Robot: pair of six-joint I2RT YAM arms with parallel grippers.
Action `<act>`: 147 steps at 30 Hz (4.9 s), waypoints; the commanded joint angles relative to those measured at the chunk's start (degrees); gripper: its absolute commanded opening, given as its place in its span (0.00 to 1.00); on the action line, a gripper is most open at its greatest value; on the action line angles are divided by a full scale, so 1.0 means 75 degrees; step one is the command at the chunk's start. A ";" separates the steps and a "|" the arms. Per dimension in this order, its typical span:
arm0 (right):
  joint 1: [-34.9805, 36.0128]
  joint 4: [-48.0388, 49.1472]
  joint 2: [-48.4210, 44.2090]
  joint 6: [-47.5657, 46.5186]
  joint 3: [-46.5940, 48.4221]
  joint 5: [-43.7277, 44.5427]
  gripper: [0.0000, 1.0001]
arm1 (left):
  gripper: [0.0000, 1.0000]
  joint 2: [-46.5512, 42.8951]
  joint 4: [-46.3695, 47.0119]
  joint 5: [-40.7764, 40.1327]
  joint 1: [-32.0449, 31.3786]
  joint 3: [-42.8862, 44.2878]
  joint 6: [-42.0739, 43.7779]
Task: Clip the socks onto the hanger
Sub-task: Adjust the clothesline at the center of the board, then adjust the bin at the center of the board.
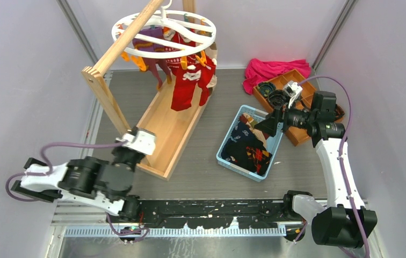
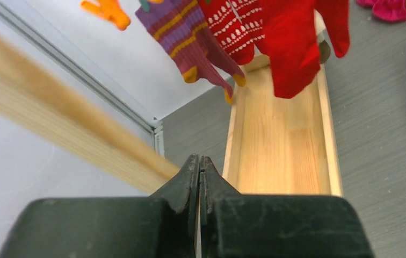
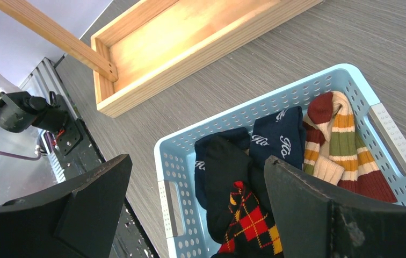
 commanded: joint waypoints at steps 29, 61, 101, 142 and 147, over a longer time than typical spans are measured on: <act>-0.0056 -0.0081 -0.0256 -0.0310 0.0095 -0.0536 1.00 | 0.00 0.7424 0.2911 0.5811 0.6079 1.1792 0.4707; -0.0091 -0.0365 -0.0147 -0.0497 0.0147 -0.0890 1.00 | 0.01 0.3637 0.3516 1.4743 1.6615 0.2592 -0.4160; -0.0145 -0.0672 -0.0330 -0.0693 0.0281 -0.0963 1.00 | 0.04 0.3620 0.3777 0.9122 0.8380 -0.0989 -0.7140; 0.0160 -0.3064 0.1140 -0.3869 -0.0733 0.3102 0.57 | 0.23 0.1486 0.4160 0.8452 0.7771 -0.2729 -0.4761; 0.0579 -0.2840 0.1721 -0.3452 -0.0791 0.4640 0.31 | 0.21 0.0348 0.3308 0.8926 0.7771 -0.3098 -0.4635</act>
